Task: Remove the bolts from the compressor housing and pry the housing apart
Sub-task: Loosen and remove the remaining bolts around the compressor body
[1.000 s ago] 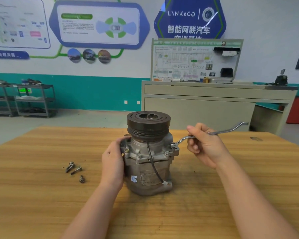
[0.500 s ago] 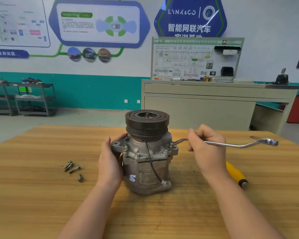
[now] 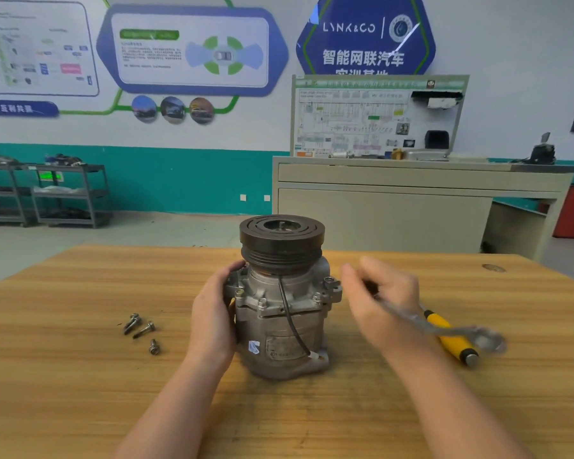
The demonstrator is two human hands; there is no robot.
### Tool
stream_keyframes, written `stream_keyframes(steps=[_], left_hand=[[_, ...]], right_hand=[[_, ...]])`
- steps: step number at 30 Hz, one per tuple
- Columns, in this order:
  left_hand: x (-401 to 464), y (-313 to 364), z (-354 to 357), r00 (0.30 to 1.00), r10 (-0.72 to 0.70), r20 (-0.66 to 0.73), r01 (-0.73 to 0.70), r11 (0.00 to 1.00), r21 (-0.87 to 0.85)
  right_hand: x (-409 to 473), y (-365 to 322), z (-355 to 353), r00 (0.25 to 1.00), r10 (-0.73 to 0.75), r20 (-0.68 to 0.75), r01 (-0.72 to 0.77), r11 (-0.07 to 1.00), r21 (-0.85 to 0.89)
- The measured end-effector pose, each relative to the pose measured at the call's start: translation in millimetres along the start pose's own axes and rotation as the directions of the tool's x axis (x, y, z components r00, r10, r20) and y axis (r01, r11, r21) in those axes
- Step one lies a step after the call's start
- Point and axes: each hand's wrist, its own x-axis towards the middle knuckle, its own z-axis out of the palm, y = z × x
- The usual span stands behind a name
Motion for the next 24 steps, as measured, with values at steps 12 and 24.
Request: stream_keyframes(steps=[12,24], left_hand=[[0,1,1,1.000,-0.030,0.001,0.030,0.999,-0.036],[-2,2,2,0.999,-0.035,-0.005,0.035,0.999,0.013]], right_hand=[[15,45,-17,0.585,0.787,0.199,-0.546,0.200,0.814],[2,6,-9,0.973,0.220,-0.070,-0.219,0.975,0.026]])
